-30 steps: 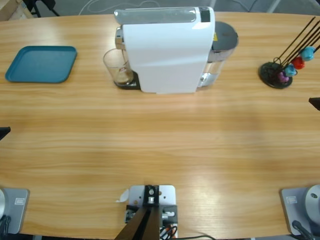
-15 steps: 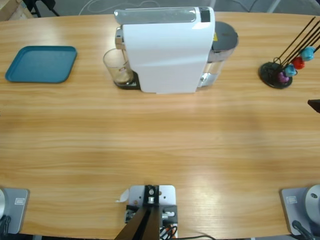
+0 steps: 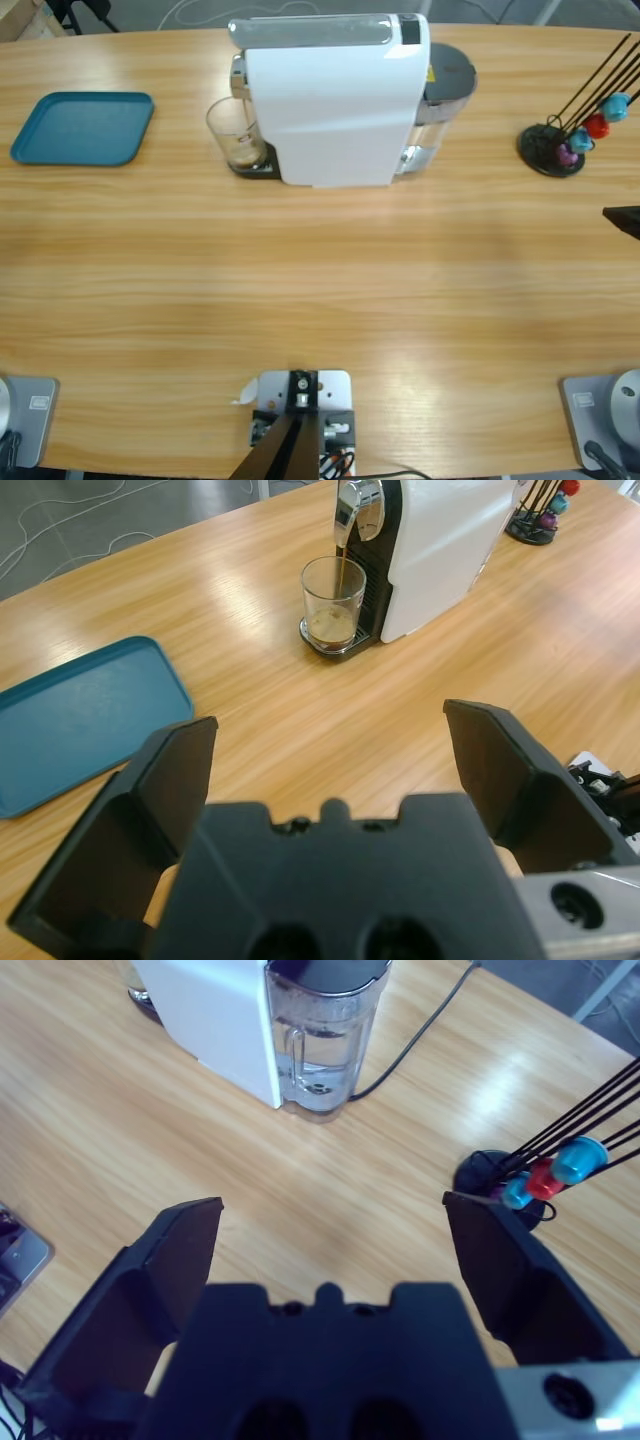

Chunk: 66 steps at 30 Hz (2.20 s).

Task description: Pour coffee

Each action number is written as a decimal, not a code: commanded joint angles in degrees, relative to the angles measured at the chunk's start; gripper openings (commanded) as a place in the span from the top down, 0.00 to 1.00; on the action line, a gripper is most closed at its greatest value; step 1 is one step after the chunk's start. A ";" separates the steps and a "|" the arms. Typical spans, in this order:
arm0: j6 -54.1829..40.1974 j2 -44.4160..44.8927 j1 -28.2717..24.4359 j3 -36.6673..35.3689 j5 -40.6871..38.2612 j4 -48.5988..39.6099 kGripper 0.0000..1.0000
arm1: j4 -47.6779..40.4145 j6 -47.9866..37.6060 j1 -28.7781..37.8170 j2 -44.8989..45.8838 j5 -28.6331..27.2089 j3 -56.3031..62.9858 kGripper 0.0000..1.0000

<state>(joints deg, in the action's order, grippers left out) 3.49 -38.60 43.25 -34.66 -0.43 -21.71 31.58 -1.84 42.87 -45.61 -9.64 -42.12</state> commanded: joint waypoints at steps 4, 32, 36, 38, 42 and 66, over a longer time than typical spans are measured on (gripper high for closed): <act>-1.92 -1.27 -0.80 3.78 -2.55 3.18 0.00 | -0.24 1.61 -0.94 -1.74 2.52 0.83 0.00; -5.42 -9.83 -0.87 2.60 1.73 11.81 0.01 | -0.08 1.66 -0.94 -1.41 3.05 0.79 0.00; -4.05 -11.67 -1.94 -0.74 7.10 12.04 0.23 | -0.12 1.66 -0.94 -1.51 3.03 0.81 0.00; -4.52 -12.34 -1.99 -1.90 4.56 12.08 0.23 | -0.12 1.66 -0.94 -1.83 3.02 0.72 0.00; -4.84 -15.70 -2.03 -2.09 0.23 12.11 0.20 | -0.03 1.66 -0.94 -2.71 2.96 0.55 0.00; -31.37 -43.54 -19.87 -9.02 -27.05 19.86 0.03 | 0.41 1.48 -0.94 -6.50 2.61 -0.60 0.00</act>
<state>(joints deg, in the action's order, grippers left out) -23.15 -73.60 25.74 -41.84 -25.49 -4.44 31.60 -0.88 42.86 -49.75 -7.41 -43.00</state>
